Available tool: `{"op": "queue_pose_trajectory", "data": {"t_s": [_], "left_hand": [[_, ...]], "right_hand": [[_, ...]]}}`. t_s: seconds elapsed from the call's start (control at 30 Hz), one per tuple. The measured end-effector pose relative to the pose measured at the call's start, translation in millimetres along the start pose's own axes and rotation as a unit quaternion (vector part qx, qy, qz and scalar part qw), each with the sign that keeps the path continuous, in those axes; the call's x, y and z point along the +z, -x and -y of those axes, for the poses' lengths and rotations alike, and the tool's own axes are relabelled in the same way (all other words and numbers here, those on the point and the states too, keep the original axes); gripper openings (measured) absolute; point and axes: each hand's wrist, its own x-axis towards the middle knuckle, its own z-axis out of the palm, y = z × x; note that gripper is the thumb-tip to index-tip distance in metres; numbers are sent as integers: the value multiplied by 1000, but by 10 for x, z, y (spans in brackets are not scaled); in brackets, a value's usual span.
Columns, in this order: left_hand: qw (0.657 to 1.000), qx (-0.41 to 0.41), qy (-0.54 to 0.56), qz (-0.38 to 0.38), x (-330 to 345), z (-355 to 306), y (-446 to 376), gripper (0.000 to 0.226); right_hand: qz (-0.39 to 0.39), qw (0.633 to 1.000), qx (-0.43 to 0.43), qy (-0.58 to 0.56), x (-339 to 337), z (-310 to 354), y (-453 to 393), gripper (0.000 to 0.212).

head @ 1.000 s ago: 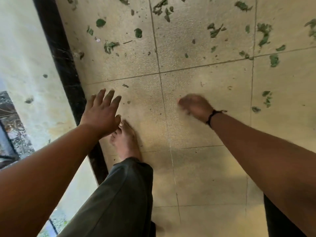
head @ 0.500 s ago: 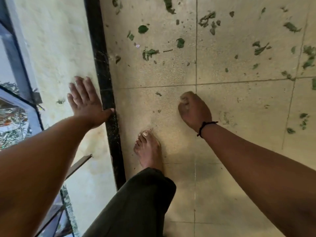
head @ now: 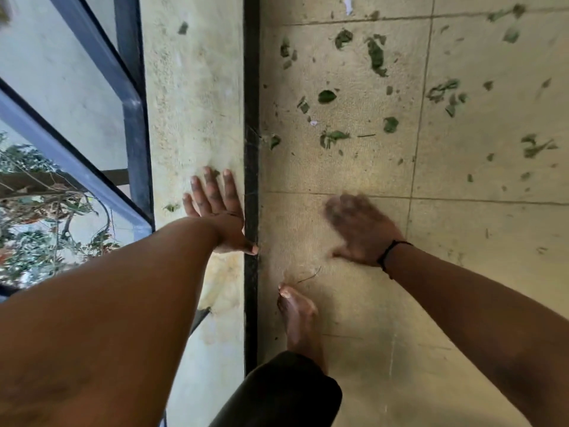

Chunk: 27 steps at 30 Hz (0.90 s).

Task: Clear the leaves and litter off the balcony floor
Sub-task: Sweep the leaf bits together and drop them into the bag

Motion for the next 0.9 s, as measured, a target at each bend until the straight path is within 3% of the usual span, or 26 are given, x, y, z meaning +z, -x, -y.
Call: {"op": "queue_pose_trajectory", "data": {"t_s": [0.07,0.13,0.2,0.3,0.37,0.5,0.57,0.67,0.73,0.8,0.9], "left_hand": [[1000,1,3,2,2,2,9,148],[1000,4,3,5,-12,-6,21,147],[1000,11,2,6,-28,-23,35,146],[1000,19,4,14,-45,-35,58,145],[1000,24,6,16,-46,-25,50,144],[1000,19,3,12,-44,-14,27,141],[1000,18,-1,10,-38,2,23,141],[1000,17,1,16,-12,22,25,142],[1000,12,-2,22,-8,26,23,142],[1000,12,-1,25,-23,11,17,141],[1000,14,1,25,-35,-19,22,140]], "right_hand": [[-51,984,172,-24,-137,-134,-34,105],[-95,953,284,-47,-271,-170,-142,107],[-113,955,268,-54,-425,-90,-379,103],[-110,988,103,-32,-658,301,-885,87],[-104,994,46,-1,-703,523,-1172,79],[-69,994,75,29,-757,386,-1387,92],[-60,988,145,15,-801,196,-1343,102],[-67,922,374,-77,-888,69,-1256,117],[-89,867,468,-145,-986,74,-1288,116],[-127,866,456,-163,-1108,25,-1396,105],[-138,934,321,-73,-1269,-86,-1659,89]]}}
